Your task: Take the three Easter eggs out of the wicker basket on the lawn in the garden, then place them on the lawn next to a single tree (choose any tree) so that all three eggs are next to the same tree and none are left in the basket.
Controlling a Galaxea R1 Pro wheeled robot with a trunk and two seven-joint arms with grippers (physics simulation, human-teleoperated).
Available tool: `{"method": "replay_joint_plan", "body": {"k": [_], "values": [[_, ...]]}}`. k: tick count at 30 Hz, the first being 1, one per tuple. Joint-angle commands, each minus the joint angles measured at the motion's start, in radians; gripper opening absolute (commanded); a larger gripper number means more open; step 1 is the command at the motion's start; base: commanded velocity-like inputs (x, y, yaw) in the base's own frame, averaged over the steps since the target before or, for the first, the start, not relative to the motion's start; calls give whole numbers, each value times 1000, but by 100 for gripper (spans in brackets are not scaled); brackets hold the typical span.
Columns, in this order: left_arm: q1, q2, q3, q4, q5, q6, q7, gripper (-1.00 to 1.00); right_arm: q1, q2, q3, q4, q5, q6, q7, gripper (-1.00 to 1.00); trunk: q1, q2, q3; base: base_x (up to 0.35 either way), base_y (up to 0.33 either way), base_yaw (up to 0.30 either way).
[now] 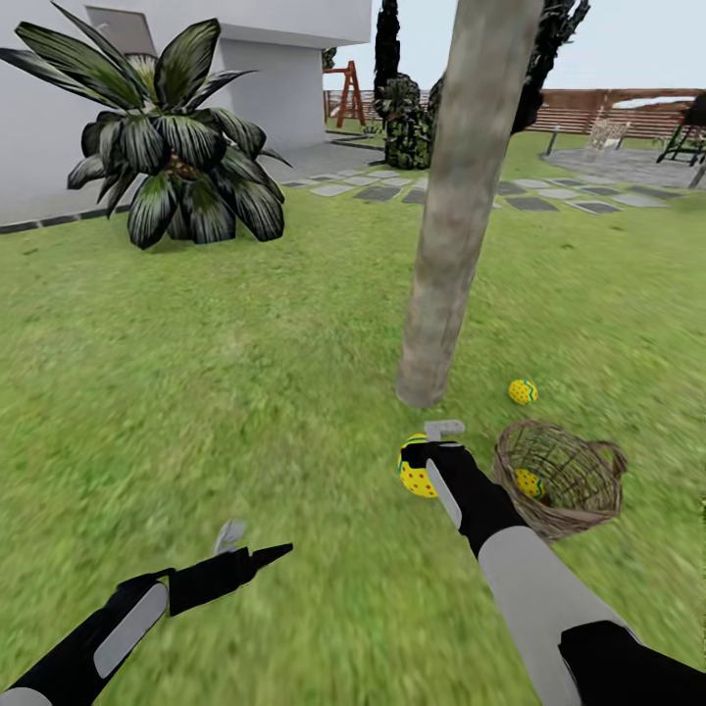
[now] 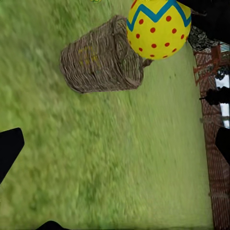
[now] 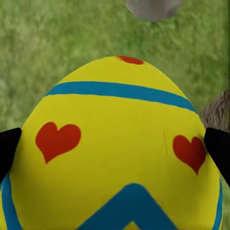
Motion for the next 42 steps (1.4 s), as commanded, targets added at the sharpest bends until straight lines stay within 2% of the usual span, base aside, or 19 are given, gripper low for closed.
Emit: {"method": "replay_joint_plan", "body": {"k": [1,11,15,24,34,42], "values": [[0,0,0,0,0,0,0,100,0,0,1,11,0,0,0,-100,0,0,0,256,182,-271],[0,0,0,0,0,-1,1,100,0,0,2,40,0,5,2,-100,0,0,0,256,182,-274],[0,-1,0,0,0,-1,0,100,0,14,0,40,0,9,2,-100,0,0,0,196,205,-270],[0,-1,0,0,0,-1,0,100,0,15,1,40,0,12,4,-100,0,0,0,86,197,-24],[1,-1,0,0,0,-1,12,100,0,15,1,40,0,11,4,-100,0,0,0,210,150,0],[0,0,0,0,-1,-1,12,100,0,15,1,40,0,12,3,-100,0,0,0,81,156,-227]]}}
